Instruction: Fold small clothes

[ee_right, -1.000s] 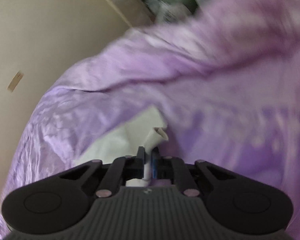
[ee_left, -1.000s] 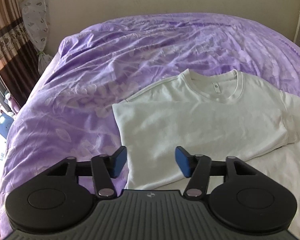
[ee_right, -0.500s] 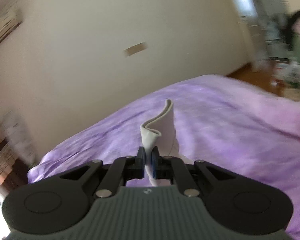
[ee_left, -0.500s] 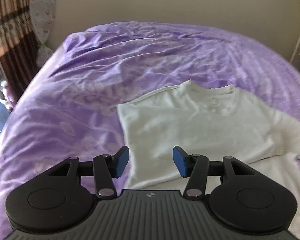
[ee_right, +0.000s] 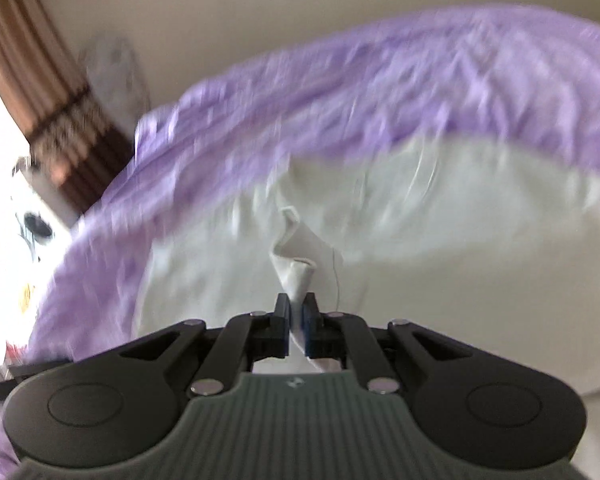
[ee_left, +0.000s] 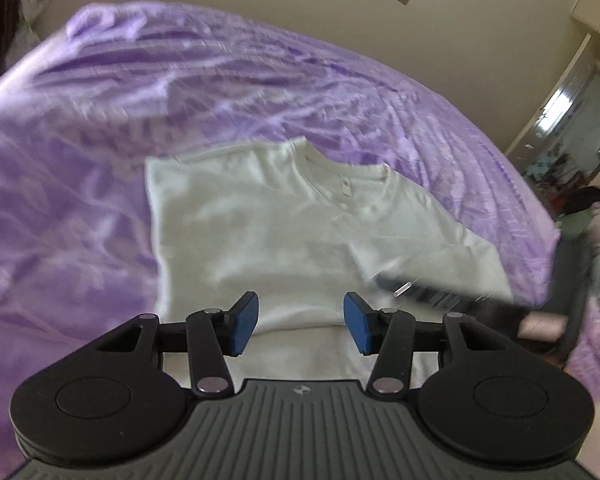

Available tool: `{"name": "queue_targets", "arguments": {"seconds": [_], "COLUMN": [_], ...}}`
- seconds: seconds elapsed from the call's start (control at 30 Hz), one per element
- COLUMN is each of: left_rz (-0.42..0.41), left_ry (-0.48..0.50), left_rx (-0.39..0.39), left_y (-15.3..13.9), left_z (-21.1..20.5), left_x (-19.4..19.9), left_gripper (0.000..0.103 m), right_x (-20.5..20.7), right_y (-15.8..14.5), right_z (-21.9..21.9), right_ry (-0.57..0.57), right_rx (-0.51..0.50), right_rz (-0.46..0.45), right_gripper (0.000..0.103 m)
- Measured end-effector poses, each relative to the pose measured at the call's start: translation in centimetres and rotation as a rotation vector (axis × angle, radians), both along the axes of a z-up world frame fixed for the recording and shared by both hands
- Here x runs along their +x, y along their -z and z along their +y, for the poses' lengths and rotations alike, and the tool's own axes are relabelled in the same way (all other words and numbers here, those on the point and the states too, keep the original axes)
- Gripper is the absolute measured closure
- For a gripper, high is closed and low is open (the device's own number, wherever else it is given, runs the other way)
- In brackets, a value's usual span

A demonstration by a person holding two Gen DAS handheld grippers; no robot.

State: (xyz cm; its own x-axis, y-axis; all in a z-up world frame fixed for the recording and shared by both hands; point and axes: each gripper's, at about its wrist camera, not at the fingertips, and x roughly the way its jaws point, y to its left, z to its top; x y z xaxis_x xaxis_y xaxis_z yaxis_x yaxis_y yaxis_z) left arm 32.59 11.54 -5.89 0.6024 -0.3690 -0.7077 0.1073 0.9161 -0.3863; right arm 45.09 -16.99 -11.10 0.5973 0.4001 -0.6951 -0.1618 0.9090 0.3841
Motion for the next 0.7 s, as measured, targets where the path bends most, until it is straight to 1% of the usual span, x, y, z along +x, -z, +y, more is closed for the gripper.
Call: {"name": "queue_targets", "arguments": {"seconds": [0.07, 0.1, 0.13, 0.17, 0.23, 0.27, 0.3, 0.33, 0.37, 0.43, 0.53, 0.6, 0.67, 0.7], "left_rz": [0.017, 0.021, 0.027, 0.032, 0.029, 0.025, 0.026, 0.034, 0.046, 0.078, 0.130, 0.160, 0.167, 0.171], "left_ry": [0.010, 0.015, 0.023, 0.036, 0.061, 0.073, 0.072, 0.065, 0.057, 0.025, -0.039, -0.056, -0.070, -0.071], "left_rx": [-0.038, -0.049, -0.060, -0.068, -0.073, -0.068, -0.066, -0.077, -0.099, -0.164, -0.227, -0.272, -0.290, -0.295], "left_y": [1.1, 1.5, 1.9, 2.2, 2.7, 2.9, 3.0, 3.3, 3.6, 4.7, 6.6, 7.9, 8.8, 9.3], "left_z": [-0.3, -0.6, -0.8, -1.2, -2.1, -2.5, -2.9, -3.1, -3.1, -3.0, -2.5, -2.4, -2.5, -2.8], "left_x": [0.7, 1.0, 1.3, 1.6, 2.1, 2.5, 2.8, 3.3, 3.7, 5.0, 6.4, 7.1, 7.6, 8.0], "left_gripper": [0.045, 0.045, 0.042, 0.041, 0.037, 0.036, 0.036, 0.036, 0.036, 0.036, 0.036, 0.036, 0.036, 0.040], "right_x": [-0.8, -0.9, -0.9, -1.0, -1.9, -2.1, -2.4, -2.8, -3.0, -2.9, -3.2, -3.4, -3.6, -3.8], "right_y": [2.6, 3.7, 4.5, 5.0, 4.8, 4.6, 4.2, 3.6, 2.9, 1.5, -0.3, -0.9, -1.2, -1.3], "right_z": [1.4, 1.6, 1.6, 1.5, 1.5, 1.2, 0.9, 0.4, -0.2, -1.8, -4.8, -7.5, -10.3, -11.7], "right_ry": [-0.045, -0.059, -0.074, -0.088, -0.101, -0.118, -0.132, -0.141, -0.152, -0.166, -0.130, -0.095, -0.053, -0.031], "right_rx": [-0.013, -0.020, -0.022, -0.018, -0.019, -0.018, -0.023, -0.037, -0.046, -0.049, -0.137, -0.174, -0.200, -0.210], "right_rz": [0.045, 0.065, 0.080, 0.089, 0.075, 0.065, 0.048, 0.036, 0.027, 0.014, -0.012, -0.029, -0.028, -0.025], "right_gripper": [0.101, 0.099, 0.097, 0.097, 0.086, 0.077, 0.064, 0.061, 0.055, 0.054, 0.054, 0.054, 0.054, 0.054]}}
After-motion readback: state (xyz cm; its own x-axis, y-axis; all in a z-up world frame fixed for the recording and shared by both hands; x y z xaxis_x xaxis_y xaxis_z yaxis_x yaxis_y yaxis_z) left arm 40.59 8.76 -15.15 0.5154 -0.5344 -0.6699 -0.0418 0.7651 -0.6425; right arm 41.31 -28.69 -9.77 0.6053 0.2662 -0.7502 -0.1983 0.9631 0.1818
